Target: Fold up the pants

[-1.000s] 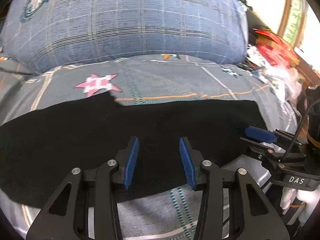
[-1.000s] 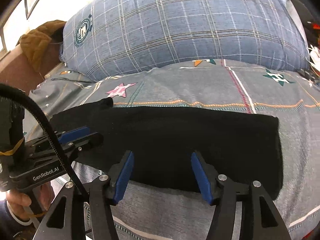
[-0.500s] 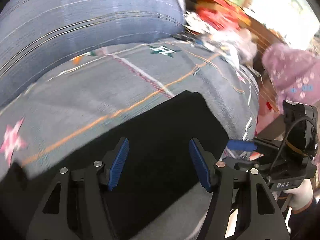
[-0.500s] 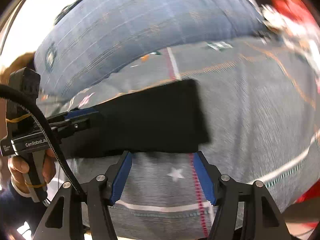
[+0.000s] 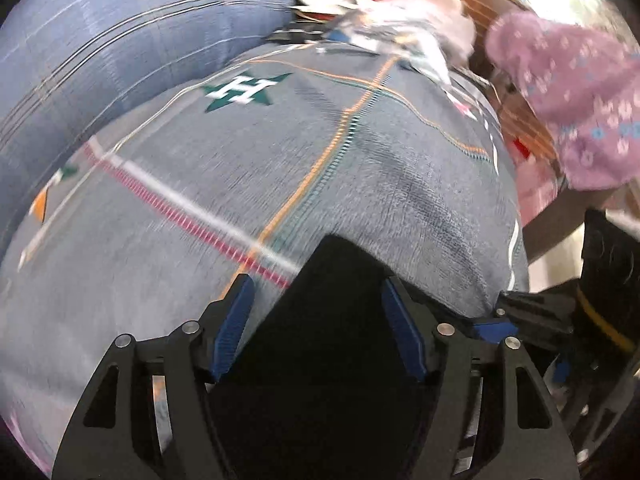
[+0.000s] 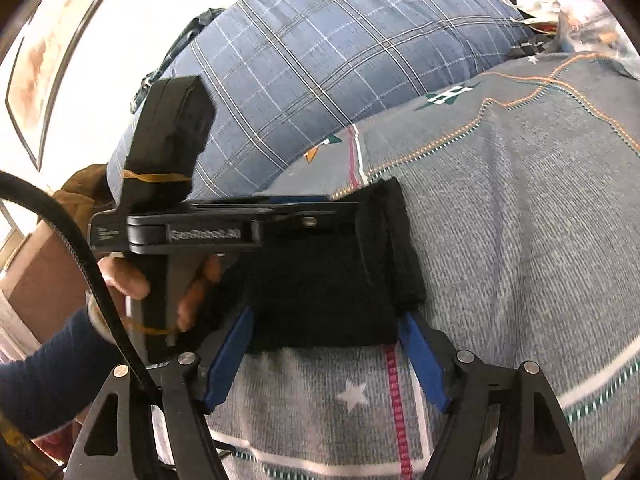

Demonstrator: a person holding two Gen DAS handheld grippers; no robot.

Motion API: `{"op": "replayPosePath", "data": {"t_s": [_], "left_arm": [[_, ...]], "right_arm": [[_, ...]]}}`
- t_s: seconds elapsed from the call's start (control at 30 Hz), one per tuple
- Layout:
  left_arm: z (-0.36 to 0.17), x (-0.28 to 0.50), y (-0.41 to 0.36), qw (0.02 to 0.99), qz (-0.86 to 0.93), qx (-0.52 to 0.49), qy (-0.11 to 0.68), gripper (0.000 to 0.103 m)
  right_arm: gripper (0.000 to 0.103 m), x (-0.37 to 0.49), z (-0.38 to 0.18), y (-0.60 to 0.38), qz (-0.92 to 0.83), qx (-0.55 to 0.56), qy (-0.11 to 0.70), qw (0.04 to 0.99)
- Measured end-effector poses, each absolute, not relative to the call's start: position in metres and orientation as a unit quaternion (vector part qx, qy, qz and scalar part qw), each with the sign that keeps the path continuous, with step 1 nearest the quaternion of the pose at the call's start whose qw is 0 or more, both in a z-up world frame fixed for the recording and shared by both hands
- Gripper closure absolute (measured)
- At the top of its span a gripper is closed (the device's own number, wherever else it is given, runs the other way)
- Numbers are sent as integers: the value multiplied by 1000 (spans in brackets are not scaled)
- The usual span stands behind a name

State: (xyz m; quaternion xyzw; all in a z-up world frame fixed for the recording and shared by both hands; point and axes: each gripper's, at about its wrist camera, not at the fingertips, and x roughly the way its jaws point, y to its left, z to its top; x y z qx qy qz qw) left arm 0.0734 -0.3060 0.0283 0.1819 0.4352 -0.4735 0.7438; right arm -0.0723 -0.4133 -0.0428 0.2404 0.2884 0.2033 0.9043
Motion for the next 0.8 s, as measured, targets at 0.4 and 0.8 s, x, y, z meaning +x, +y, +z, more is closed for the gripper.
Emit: {"op": "replayPosePath", "data": {"t_s": [0.4, 0.8], "left_arm": [[46, 56, -306, 744, -508, 152, 408, 87], [132, 38, -131, 824, -451, 5, 343, 87]], "right_arm": [[88, -61, -35, -428, 219, 296, 269, 890], [90, -52, 58, -327, 357, 178, 235, 886]]}}
